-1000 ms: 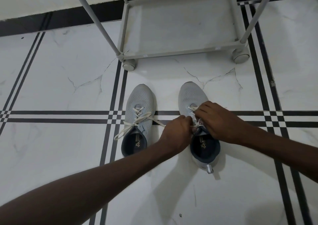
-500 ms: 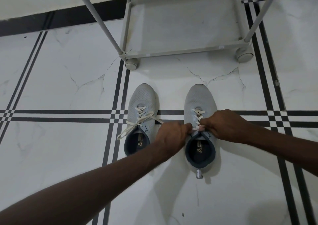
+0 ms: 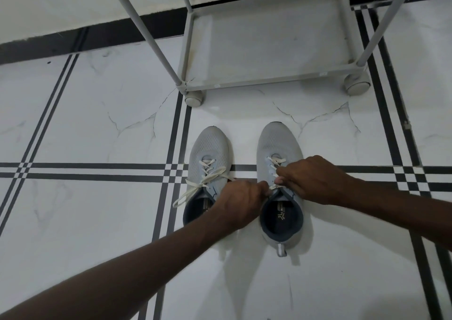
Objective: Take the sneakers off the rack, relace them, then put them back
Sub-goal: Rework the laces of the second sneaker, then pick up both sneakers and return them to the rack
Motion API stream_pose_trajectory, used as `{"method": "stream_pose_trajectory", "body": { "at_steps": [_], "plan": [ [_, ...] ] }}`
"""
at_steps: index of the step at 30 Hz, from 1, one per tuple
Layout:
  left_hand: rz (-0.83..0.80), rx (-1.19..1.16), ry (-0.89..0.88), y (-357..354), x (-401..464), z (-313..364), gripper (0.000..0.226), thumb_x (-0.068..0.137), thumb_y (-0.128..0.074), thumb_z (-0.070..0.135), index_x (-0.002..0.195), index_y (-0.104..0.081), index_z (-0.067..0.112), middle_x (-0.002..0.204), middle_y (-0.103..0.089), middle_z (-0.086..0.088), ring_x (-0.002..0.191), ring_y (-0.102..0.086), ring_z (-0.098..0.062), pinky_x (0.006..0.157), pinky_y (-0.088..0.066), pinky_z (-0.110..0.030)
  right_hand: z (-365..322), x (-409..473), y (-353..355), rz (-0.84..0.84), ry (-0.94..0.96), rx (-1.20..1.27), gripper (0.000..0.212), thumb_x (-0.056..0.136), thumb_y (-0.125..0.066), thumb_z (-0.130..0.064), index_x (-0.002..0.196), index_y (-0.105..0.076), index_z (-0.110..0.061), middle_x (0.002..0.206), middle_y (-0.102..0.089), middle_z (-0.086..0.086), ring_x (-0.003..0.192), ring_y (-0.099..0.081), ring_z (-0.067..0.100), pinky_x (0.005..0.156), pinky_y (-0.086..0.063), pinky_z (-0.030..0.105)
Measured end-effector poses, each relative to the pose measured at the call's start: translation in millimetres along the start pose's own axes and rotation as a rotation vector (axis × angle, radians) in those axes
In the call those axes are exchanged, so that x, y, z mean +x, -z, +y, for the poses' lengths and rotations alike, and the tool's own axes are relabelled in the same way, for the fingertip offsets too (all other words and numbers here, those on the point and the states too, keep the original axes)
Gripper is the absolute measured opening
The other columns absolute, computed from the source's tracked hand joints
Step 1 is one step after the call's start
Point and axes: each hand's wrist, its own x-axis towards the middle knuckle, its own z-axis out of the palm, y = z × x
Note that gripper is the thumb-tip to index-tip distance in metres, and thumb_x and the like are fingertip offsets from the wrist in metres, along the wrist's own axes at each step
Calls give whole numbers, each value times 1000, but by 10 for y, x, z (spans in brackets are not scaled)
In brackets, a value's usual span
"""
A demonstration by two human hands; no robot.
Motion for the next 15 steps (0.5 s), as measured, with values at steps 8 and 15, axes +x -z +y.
{"method": "stream_pose_trajectory", "body": {
  "at_steps": [8,15],
  "plan": [
    [50,-223,351,614,-347,-757,81,80,-54,64,143,-43,14,142,-50,-7,129,-45,-25,107,-41,-45,-469,-402,-139,320,-754,660,81,78,-74,-44,143,-34,-16,138,-46,3,125,-46,17,100,-42,32],
    [-244,-937,783,376,-1079,-1058,69,65,-90,33,124,-53,40,113,-71,14,111,-63,-10,89,-55,-23,-588,-423,-235,46,-1046,906,90,67,-79,-54,141,-36,-23,135,-56,3,122,-54,26,98,-47,41]
  ]
}}
